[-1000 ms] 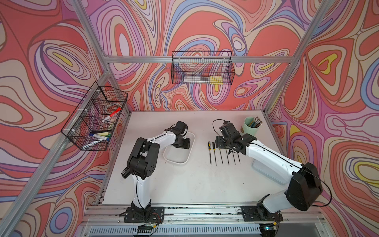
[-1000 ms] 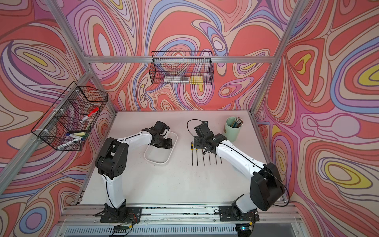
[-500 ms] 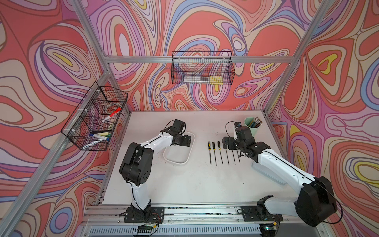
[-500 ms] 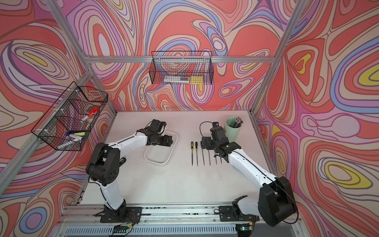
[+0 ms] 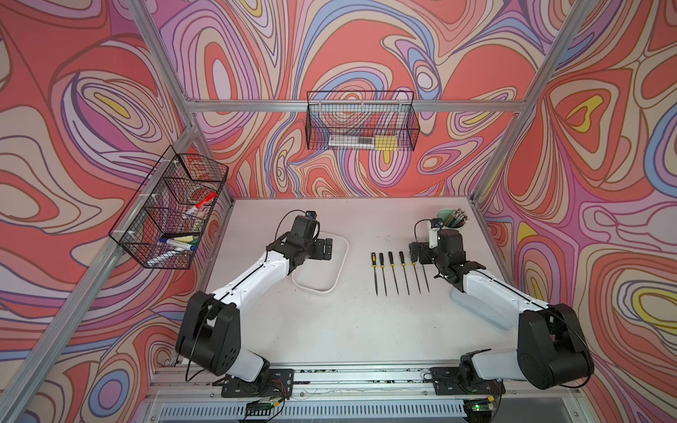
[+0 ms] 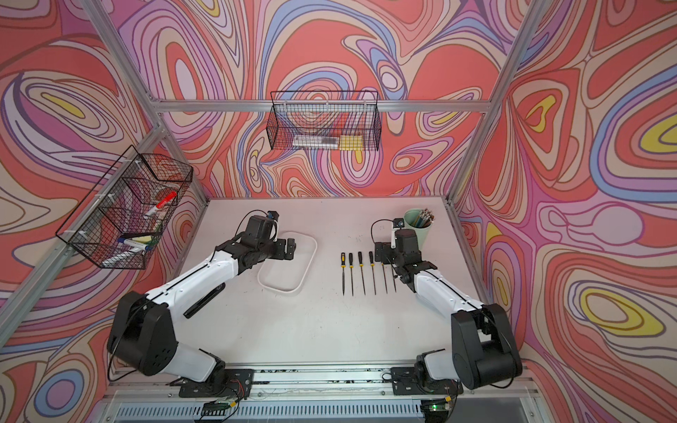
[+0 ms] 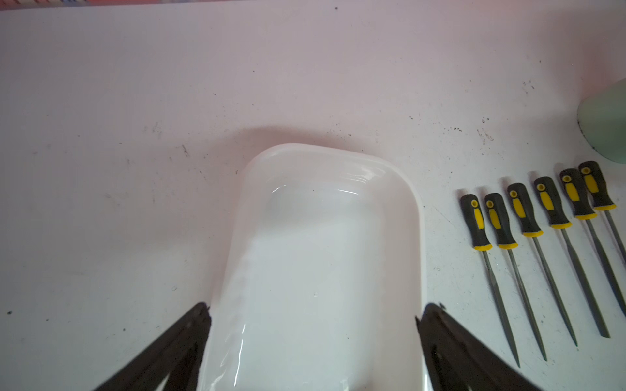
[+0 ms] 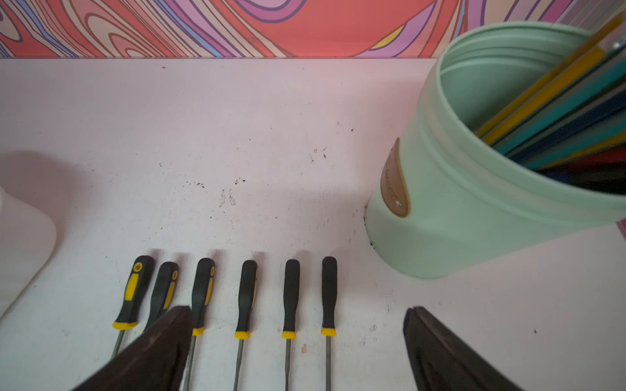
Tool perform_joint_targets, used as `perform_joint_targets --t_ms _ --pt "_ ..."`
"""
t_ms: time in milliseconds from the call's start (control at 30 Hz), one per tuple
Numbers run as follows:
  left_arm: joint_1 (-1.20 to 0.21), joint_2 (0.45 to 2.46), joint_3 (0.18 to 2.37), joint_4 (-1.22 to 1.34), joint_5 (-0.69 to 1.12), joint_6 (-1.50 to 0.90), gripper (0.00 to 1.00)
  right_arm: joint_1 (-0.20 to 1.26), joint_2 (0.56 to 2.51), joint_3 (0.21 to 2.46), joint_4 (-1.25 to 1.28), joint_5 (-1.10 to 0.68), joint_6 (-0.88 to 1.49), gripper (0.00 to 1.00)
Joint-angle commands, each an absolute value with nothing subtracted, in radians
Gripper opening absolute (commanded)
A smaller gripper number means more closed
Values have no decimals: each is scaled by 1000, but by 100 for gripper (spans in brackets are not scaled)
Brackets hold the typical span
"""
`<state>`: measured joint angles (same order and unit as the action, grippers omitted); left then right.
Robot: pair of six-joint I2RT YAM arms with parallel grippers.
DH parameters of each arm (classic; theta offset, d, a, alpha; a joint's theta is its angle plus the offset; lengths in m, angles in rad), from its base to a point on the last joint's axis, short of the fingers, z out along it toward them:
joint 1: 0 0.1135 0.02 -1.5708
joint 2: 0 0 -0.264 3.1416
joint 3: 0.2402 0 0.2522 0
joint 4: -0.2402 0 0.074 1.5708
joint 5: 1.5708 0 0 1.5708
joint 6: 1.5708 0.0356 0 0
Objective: Take the file tool out of the storage box
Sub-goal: Reset both arms
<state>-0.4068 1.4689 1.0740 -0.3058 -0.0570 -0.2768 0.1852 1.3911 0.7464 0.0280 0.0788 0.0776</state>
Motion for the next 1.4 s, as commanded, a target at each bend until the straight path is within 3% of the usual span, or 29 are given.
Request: perform_joint_targets --t_ms 0,300,767,900,1367 --pt "-408 1388 1027 -236 -170 -252 99 165 1418 705 209 98 33 98" --pt "-324 1267 872 -153 -211 -282 99 53 1492 548 582 81 18 98" --pt "-145 1253 572 302 -242 -164 99 0 1683 400 1061 51 30 98" --pt "-76 1259 457 527 -188 -121 99 1 1696 424 1035 96 40 98" --pt "-44 1254 332 675 -156 -37 99 2 1697 468 948 75 31 98"
